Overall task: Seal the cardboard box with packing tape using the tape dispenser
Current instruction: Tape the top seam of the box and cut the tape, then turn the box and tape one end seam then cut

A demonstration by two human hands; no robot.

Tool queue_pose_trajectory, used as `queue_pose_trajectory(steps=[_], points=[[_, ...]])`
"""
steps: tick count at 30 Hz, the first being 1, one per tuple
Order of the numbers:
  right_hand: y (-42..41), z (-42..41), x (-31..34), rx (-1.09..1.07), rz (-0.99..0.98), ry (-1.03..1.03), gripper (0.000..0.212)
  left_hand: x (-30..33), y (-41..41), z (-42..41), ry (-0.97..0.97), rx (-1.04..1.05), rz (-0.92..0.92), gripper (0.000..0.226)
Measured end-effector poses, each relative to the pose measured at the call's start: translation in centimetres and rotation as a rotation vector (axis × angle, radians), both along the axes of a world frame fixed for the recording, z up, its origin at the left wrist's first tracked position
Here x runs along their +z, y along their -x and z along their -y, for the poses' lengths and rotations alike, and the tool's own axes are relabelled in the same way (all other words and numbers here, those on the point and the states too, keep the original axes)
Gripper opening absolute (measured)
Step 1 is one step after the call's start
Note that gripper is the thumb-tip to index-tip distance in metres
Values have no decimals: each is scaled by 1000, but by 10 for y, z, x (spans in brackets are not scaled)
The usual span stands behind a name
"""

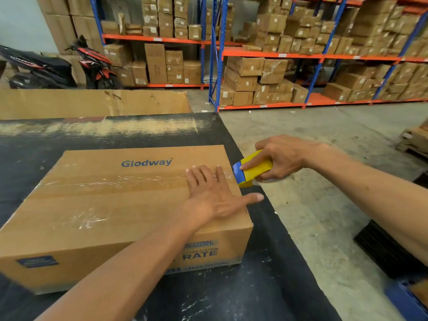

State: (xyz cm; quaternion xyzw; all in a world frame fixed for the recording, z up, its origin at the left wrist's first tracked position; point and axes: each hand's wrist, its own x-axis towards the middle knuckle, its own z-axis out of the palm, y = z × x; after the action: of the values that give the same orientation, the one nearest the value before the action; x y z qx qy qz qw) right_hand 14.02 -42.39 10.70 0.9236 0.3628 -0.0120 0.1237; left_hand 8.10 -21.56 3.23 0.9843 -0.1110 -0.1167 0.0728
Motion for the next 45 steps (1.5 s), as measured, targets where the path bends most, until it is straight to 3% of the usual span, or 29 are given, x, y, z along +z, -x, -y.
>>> queue_pose_trajectory(steps=[5,10,16,18,20,24,31,39,45], points=[[18,-16,-5,31,76,221,47,-6,-7,28,-28,0,0,131],[23,-14,-14,-57,71,245,49,-6,-2,4,-86,-108,-5,111],[26,-44,10,-141,-35,80,49,20,3,-89,-89,-318,-177,103],[26,-63,16,-182,-203,-68,45,29,9,-120,-20,-286,-164,94],[27,-84,18,-185,-356,-158,43,26,11,-135,59,-150,-32,84],[30,-130,9,-144,-440,-126,43,-8,10,-134,-76,88,121,100],[44,-166,-23,-145,-594,-95,45,-4,8,-154,-110,-72,96,88],[96,-193,-25,-118,-743,-106,42,-5,24,-210,220,-230,-75,90],[126,-205,-20,-120,-703,-45,41,-2,28,-213,214,-284,-120,92]])
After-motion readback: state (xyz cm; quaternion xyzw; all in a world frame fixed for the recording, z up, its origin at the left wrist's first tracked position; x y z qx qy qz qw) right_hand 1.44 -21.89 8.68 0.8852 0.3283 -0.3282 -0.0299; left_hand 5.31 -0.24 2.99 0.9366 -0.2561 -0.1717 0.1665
